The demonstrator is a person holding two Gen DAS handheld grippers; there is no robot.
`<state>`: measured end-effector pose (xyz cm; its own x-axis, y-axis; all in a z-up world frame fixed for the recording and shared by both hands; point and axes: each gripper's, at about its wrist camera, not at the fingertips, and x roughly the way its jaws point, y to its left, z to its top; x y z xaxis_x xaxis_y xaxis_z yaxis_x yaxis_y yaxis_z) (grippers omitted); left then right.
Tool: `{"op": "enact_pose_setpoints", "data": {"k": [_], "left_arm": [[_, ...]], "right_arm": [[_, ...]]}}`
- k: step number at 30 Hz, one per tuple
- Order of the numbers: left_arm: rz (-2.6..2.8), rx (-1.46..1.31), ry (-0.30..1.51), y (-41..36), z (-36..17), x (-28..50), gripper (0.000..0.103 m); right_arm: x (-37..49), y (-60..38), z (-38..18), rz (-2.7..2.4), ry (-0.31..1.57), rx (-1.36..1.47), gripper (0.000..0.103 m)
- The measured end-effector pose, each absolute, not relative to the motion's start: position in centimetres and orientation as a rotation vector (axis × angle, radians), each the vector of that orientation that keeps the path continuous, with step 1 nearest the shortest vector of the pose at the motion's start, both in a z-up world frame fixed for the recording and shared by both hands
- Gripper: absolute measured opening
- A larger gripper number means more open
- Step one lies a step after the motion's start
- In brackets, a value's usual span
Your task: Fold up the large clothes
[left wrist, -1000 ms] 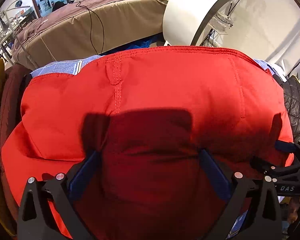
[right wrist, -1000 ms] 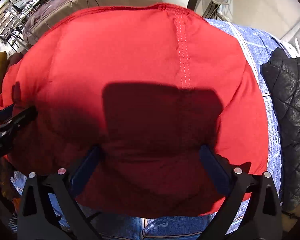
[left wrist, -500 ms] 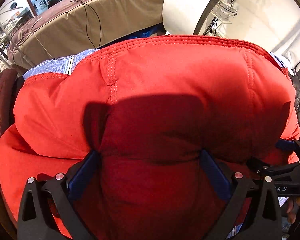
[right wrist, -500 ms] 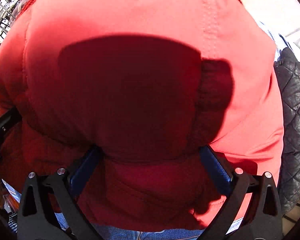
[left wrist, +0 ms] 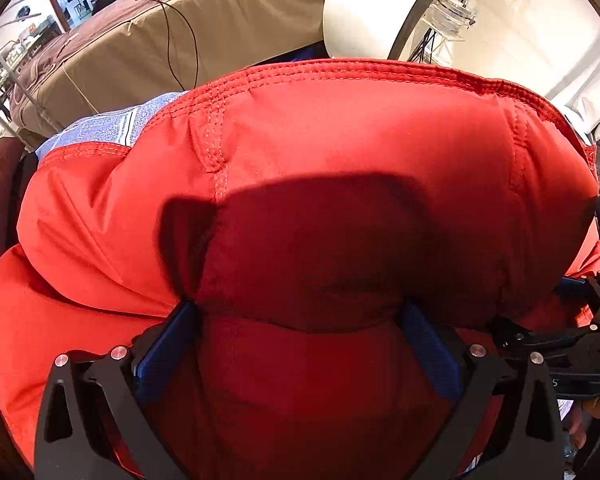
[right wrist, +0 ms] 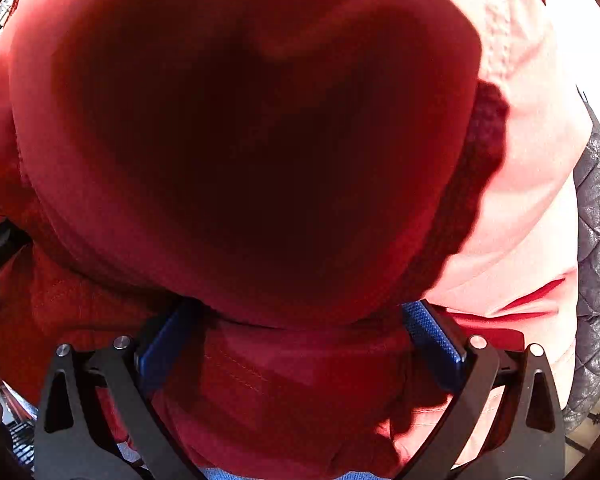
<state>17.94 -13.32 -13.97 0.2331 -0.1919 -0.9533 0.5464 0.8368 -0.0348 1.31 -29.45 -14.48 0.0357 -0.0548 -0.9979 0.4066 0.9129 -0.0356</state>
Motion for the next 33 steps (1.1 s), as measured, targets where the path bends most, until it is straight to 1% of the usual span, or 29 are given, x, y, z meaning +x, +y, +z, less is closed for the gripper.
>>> {"op": "enact_pose_setpoints", "data": {"k": [9, 14, 21, 27, 33], "left_arm": [[-0.523, 0.346, 1.214, -13.4, -14.6, 17.5, 0.099], [-0.524, 0.357, 1.196, -13.2, -14.9, 15.9, 0.099], [-0.531, 0.357, 1.175, -12.1, -12.6, 14.0, 0.097], [-0.486, 0.265, 1.102, -7.7, -8.5, 11.9, 0.097], [-0.381, 0.263, 1.111, -2.6, -7.5, 11.7, 0.097]], "right_arm": [[1.0, -28.2, -14.6, -0.378, 1.495, 0.270, 0.099], [0.8, -27.8, -14.6, -0.381, 1.489, 0.266, 0.099], [-0.7, -26.9, -13.4, -0.371, 1.453, 0.275, 0.099], [-2.7, -27.0, -10.4, -0.388, 1.430, 0.310, 0.099], [-5.6, -27.9, -6.7, -0.379, 1.361, 0.337, 0.099]]}}
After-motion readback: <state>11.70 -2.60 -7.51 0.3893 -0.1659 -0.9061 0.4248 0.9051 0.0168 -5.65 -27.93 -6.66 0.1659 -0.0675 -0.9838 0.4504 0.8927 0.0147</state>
